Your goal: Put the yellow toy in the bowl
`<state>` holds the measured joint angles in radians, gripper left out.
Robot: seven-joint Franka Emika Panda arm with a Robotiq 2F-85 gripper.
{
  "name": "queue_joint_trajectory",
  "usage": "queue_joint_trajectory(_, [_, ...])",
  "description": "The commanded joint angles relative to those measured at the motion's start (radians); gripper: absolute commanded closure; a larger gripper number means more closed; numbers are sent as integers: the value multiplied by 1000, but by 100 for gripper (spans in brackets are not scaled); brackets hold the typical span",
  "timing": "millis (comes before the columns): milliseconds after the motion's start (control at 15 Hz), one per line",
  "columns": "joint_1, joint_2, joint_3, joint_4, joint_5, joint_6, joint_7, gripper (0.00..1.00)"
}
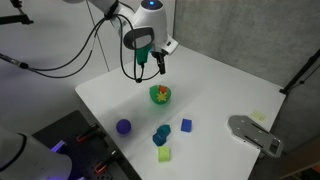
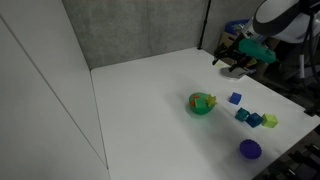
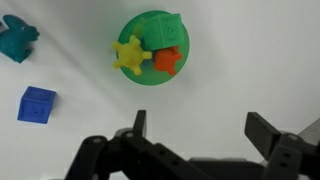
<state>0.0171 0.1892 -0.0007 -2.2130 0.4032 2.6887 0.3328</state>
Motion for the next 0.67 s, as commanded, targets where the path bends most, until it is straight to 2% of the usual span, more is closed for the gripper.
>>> queue_joint_trajectory(0, [-33, -142, -22, -45, -78, -177, -67, 0])
queue_joint_trajectory(200, [-54, -232, -54, -46, -224, -320, -49, 0])
queue_joint_trajectory(333, [-71, -296, -64, -39, -290, -428, -80, 0])
queue_joint_trajectory(600, [-89, -414, -75, -13, -348, -624, -188, 0])
